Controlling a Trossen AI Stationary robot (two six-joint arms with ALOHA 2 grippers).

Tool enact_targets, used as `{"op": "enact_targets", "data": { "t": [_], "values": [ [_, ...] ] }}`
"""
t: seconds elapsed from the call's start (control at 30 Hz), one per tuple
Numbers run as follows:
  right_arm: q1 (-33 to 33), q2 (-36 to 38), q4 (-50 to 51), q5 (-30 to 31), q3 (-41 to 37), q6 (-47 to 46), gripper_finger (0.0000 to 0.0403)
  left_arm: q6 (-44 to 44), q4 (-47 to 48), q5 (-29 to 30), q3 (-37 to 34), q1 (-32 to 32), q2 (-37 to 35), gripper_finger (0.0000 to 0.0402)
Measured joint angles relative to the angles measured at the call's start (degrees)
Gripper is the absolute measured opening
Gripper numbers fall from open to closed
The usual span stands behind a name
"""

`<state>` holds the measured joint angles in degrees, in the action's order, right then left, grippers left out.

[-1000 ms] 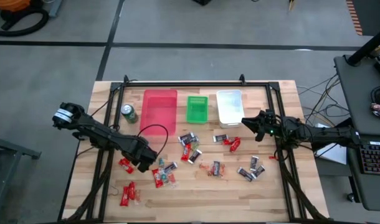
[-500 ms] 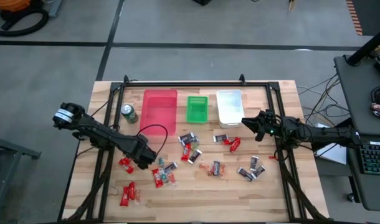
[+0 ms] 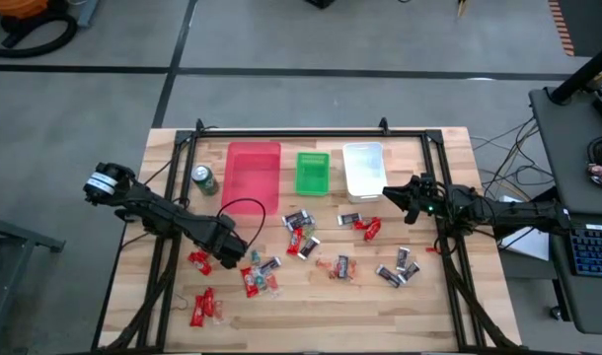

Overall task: Sort candy
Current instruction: Put the red chocolate into the green bin

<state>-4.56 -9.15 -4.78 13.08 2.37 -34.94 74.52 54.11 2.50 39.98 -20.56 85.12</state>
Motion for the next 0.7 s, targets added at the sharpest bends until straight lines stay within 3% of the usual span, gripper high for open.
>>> {"op": "enact_targets", "data": {
  "t": [0.2,0.53,0.7],
  "values": [
    [0.0,0.0,0.12,0.0,0.0,0.0,0.0073,0.0,-0.49,0.0,-0.02,0.0,0.0,0.014],
    [0.0,0.0,0.26,0.0,0.0,0.54,0.0073,0.0,-0.4,0.04,0.25,0.02,-0.07,0.0024],
    [0.02,0.0,0.26,0.0,0.0,1.6,0.0073,-0.54,-1.22,0.03,1.61,-0.07,-0.02,0.0007]
  ]
}}
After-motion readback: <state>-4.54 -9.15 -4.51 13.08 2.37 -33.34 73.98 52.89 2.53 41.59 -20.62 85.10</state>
